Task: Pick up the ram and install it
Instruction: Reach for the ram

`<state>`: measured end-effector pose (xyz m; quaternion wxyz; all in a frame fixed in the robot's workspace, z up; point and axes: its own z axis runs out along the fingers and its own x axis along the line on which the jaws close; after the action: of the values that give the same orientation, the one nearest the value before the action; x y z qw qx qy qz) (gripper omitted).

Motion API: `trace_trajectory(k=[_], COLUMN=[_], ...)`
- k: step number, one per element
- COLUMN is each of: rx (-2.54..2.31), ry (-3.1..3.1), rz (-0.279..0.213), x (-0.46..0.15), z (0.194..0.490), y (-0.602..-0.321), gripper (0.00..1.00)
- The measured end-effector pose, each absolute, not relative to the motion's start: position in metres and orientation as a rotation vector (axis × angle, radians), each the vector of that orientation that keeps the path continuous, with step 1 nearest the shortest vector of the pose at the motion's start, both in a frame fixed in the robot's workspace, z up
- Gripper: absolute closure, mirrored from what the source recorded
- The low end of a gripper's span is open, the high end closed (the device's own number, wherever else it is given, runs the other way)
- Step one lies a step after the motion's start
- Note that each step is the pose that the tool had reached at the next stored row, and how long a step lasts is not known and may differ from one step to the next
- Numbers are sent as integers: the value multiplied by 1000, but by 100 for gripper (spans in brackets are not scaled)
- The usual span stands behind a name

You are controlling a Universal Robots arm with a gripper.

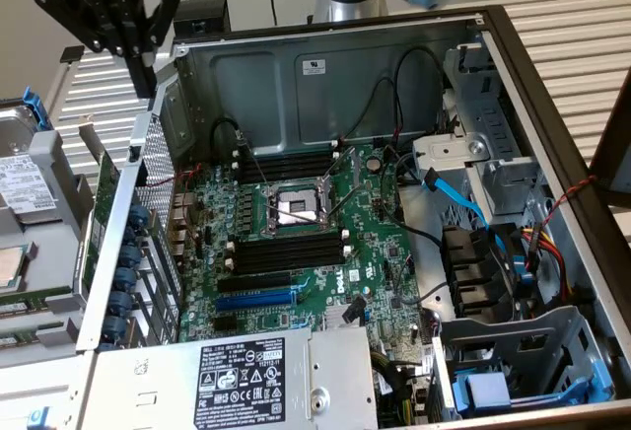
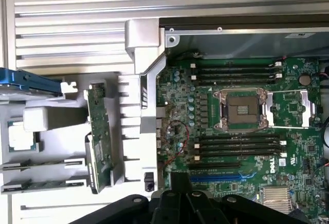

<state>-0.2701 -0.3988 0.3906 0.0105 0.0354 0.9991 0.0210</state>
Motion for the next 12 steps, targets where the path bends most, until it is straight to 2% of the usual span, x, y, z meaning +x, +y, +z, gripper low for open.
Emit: trace_trajectory(k=[12], rx=[110], ry=[3118], rz=[59], x=[-325], z=[389], y=[-402], gripper=[89])
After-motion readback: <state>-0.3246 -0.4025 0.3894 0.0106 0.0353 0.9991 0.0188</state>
